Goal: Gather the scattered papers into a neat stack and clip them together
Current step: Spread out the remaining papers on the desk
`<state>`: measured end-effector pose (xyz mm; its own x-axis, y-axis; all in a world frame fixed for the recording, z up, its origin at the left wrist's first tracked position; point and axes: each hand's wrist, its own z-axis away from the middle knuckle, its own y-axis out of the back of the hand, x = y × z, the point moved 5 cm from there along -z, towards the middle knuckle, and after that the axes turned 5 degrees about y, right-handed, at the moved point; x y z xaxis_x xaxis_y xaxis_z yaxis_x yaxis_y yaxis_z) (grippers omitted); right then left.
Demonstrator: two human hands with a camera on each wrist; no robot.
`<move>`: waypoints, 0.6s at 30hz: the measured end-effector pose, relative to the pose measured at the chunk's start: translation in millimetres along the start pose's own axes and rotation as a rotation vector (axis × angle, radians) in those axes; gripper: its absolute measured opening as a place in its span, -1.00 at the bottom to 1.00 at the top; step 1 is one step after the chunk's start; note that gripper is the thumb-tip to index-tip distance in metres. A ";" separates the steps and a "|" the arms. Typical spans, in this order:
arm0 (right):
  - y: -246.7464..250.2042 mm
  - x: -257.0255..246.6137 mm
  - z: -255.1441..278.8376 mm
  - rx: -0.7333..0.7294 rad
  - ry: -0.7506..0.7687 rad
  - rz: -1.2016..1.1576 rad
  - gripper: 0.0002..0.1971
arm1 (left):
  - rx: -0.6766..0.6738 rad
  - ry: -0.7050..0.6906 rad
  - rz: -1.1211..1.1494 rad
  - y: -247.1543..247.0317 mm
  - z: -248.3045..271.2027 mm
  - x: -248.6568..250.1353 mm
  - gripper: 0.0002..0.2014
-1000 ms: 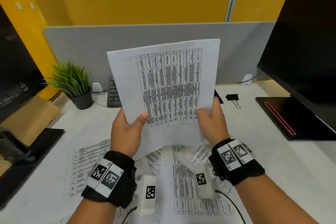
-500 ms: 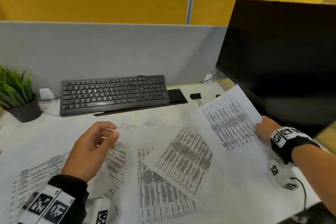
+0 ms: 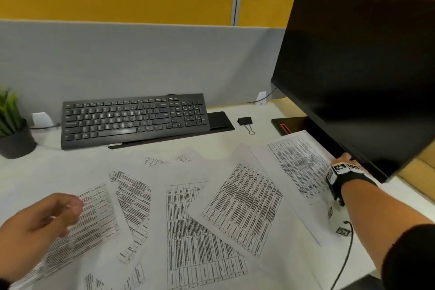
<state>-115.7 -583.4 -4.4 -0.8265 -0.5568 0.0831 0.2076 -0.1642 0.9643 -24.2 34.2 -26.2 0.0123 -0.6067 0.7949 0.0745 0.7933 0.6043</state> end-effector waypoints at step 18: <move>-54.4 -219.2 171.4 -0.197 1.048 0.222 0.22 | -0.374 0.106 -0.629 -99.5 -41.9 86.5 -0.73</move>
<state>-35.5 -312.9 -31.9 0.0774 -0.9924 -0.0956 0.4547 -0.0502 0.8892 11.3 -99.4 -19.9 -0.0498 -0.9577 0.2835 0.4338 0.2350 0.8698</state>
